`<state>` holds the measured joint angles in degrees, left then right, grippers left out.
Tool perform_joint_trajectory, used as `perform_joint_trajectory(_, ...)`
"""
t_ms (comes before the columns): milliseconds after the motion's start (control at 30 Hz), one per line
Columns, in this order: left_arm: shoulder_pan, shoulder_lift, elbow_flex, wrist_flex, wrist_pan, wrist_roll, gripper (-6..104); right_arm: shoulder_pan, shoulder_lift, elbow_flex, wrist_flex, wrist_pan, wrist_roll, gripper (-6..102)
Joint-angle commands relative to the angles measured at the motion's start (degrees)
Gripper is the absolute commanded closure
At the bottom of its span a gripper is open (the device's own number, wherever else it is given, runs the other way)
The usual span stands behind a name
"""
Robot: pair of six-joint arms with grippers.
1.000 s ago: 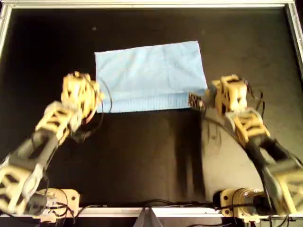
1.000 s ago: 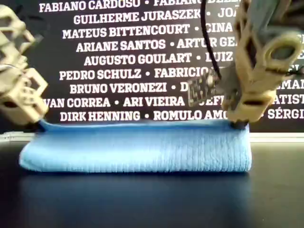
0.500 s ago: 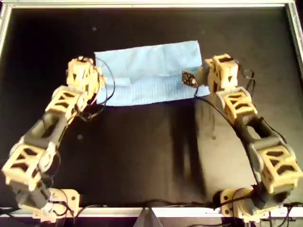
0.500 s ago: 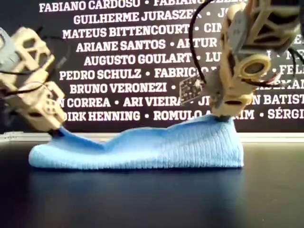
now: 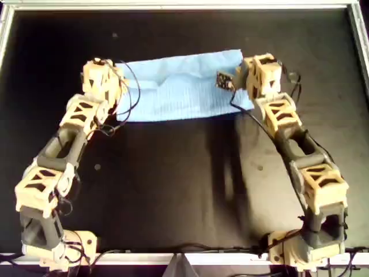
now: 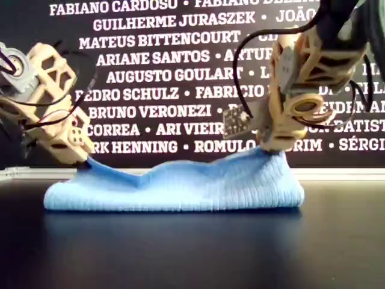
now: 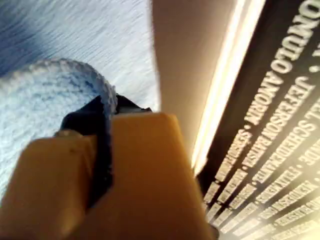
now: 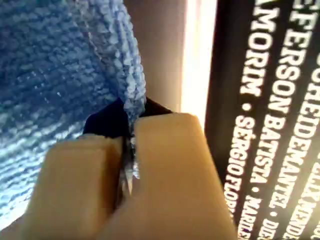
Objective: Fold a cloth
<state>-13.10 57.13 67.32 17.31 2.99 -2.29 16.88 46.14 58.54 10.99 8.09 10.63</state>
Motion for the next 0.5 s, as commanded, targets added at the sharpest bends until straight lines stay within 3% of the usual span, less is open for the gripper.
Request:
perform_joint_trajectory(0,1.1,0.7,-4.9,-1.1,-0.1,0.1,98,-0.5,-0.8,-8.3,-2.5,-0.5,-0.26,94)
perform_joint_trajectory(467,1.1,-11.3,-18.9,-1.0,-0.1,0.1,97,-0.6,-13.4,-24.0,-2.5,-0.4,0.44,93)
